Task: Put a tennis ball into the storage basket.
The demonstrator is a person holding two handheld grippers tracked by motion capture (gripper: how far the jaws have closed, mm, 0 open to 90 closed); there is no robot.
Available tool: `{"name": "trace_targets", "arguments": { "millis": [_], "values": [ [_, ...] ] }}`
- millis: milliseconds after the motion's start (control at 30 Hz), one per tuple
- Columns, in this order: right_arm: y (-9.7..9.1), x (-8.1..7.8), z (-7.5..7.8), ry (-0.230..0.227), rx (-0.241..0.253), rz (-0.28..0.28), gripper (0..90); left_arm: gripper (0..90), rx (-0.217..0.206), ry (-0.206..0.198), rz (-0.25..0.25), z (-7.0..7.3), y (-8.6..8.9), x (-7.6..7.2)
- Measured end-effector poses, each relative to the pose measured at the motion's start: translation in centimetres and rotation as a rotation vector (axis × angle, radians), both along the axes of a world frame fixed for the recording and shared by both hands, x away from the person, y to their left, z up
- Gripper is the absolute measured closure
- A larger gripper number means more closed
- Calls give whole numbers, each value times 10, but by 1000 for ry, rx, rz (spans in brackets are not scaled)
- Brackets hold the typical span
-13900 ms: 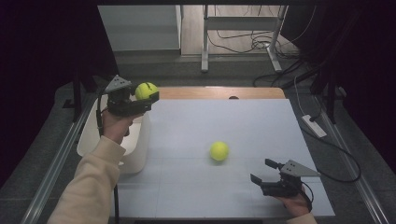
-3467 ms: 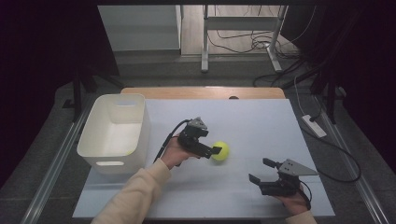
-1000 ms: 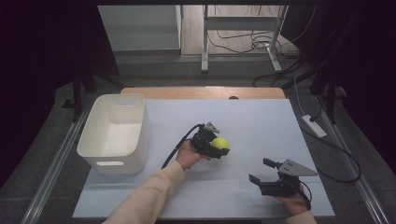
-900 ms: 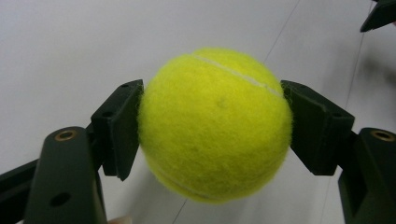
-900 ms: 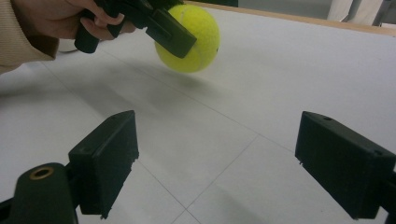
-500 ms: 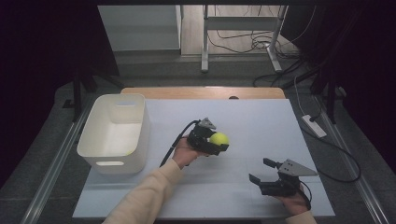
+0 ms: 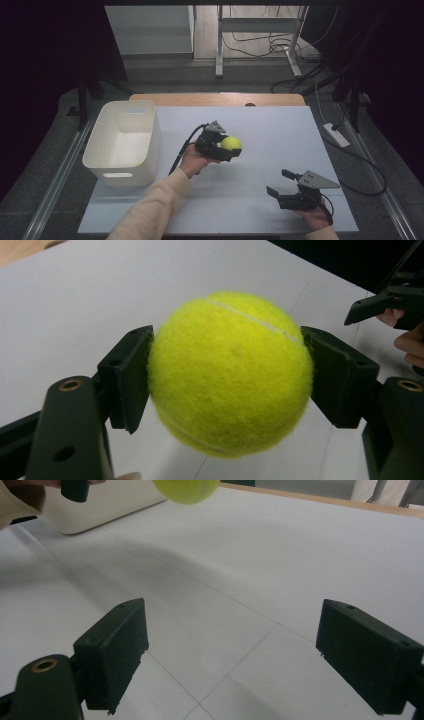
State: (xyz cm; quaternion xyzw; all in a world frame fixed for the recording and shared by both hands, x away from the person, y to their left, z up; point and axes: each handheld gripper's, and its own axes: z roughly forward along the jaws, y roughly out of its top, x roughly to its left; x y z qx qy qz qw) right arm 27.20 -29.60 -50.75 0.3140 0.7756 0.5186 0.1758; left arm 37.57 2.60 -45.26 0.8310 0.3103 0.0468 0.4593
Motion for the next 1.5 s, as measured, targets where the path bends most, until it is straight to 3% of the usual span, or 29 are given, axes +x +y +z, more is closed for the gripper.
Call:
{"name": "trace_targets", "arguments": {
  "millis": [167, 333, 467, 1067, 1500],
  "values": [
    [0, 0, 0, 0, 1, -2, 132, 268, -8, -9, 3, 6, 3, -2],
    [0, 0, 0, 4, -1, -3, 132, 268, -49, -39, 3, 22, 9, -6],
    [0, 0, 0, 4, -2, -2, 132, 268, -56, -60, 2, 31, 12, -9],
    [0, 0, 0, 3, -4, -2, 132, 267, -80, -97, -7, 40, 14, -13],
    [-1, 0, -1, 0, -7, -4, 132, 267, -96, -143, 17, 56, 22, -16]
  ]
}}
